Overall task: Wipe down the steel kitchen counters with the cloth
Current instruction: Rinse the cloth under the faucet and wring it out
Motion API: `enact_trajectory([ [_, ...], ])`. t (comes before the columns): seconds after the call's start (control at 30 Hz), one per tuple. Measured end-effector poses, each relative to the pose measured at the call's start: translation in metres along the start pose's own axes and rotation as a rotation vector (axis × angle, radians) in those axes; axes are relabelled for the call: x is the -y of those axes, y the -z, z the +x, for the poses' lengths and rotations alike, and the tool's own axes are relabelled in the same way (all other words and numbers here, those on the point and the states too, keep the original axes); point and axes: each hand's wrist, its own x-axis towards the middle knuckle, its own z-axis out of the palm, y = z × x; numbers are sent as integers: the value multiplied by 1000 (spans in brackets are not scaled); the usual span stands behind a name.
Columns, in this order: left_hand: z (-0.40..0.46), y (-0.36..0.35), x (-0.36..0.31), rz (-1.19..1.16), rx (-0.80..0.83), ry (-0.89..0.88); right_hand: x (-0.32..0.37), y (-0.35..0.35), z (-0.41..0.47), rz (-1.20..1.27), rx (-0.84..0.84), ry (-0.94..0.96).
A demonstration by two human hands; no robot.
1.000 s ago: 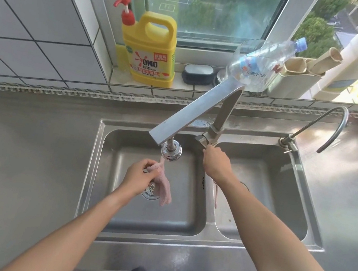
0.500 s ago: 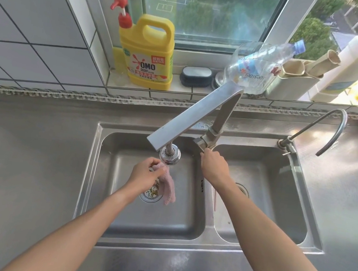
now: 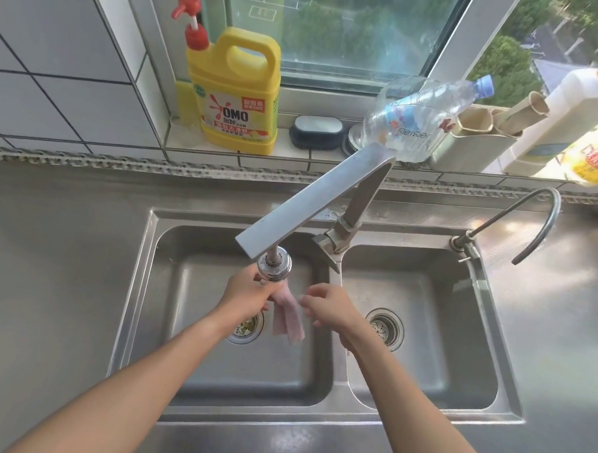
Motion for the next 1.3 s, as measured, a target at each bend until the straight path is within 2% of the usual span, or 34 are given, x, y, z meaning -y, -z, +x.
enact_trajectory([
  [0.07,0,0,1,-57,6,16,2,-12,-3,-47,92,111],
  [0.13,0,1,3,-127,14,45,5,-27,-1,17,158,223],
  [0.2,0,4,3,-166,13,71,8,-40,5,123,145,269],
  [0.37,-7,29,9,-232,31,61,18,-56,14,383,90,131],
  [0.5,-9,45,28,-163,-217,72,24,-63,22,410,97,30],
  [0.57,-9,50,37,-108,-272,106,24,-64,24,503,142,-22],
  [0.67,-8,51,45,-180,-98,267,21,-58,26,653,272,-32],
  [0.73,-8,48,47,-341,66,421,18,-54,25,694,295,-21],
  [0.8,-3,42,51,-445,156,455,14,-50,25,738,280,-10],
  [0.9,5,29,49,-434,158,409,5,-43,26,849,281,-8],
  [1.0,11,14,41,-327,67,326,-5,-35,28,882,246,-26],
  [1.13,18,4,28,-262,-46,176,-16,-27,32,753,138,-63],
  [1.23,23,-3,17,-194,-54,93,-21,-25,35,635,108,-85],
  [1.3,23,-4,11,-142,-38,37,-24,-25,38,643,97,-107],
])
